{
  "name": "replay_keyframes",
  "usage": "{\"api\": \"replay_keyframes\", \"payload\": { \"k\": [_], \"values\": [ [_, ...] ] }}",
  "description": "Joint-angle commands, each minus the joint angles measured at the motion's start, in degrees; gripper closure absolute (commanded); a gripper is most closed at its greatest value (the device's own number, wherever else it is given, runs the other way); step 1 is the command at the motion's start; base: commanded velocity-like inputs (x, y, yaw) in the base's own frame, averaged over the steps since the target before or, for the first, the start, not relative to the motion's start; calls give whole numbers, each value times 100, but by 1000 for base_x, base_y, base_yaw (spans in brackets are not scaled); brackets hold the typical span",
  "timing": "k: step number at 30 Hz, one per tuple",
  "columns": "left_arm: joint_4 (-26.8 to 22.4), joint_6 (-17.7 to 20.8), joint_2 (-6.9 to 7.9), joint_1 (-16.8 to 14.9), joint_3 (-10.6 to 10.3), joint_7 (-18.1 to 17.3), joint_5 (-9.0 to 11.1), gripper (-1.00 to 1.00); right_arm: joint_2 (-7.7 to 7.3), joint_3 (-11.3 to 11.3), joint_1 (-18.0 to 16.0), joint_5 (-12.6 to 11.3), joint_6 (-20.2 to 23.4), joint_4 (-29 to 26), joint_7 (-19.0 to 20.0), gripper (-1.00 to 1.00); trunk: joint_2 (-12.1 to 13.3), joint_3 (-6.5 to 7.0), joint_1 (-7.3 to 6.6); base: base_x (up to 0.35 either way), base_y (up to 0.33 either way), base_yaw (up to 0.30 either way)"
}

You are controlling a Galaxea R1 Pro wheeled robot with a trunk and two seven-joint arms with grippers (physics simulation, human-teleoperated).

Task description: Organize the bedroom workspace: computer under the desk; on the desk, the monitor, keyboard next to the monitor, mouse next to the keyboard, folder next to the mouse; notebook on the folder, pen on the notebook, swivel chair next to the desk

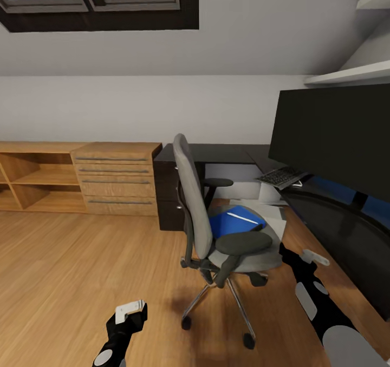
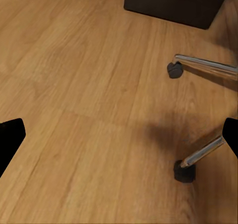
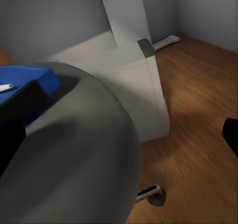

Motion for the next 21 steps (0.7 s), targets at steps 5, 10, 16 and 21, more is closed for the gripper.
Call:
{"api": "replay_keyframes", "payload": {
  "k": [5,10,16,21],
  "values": [
    [76,-25,-9,-2,-1,3,57,-100,-105,6,-1,-290,-20,10,1,-100,-2,-6,1,204,-112,0],
    [93,-29,-12,-2,2,3,57,-100,-128,5,1,-424,-12,19,3,-100,-2,-6,1,38,-22,0],
    [96,-33,-10,-2,4,1,57,-100,-150,5,1,-459,23,33,7,-100,-2,-6,1,49,-2,0],
    [102,-89,-6,-2,4,-4,57,-100,-163,5,1,-475,333,31,15,-100,-2,-6,1,209,0,0]
  ]
}}
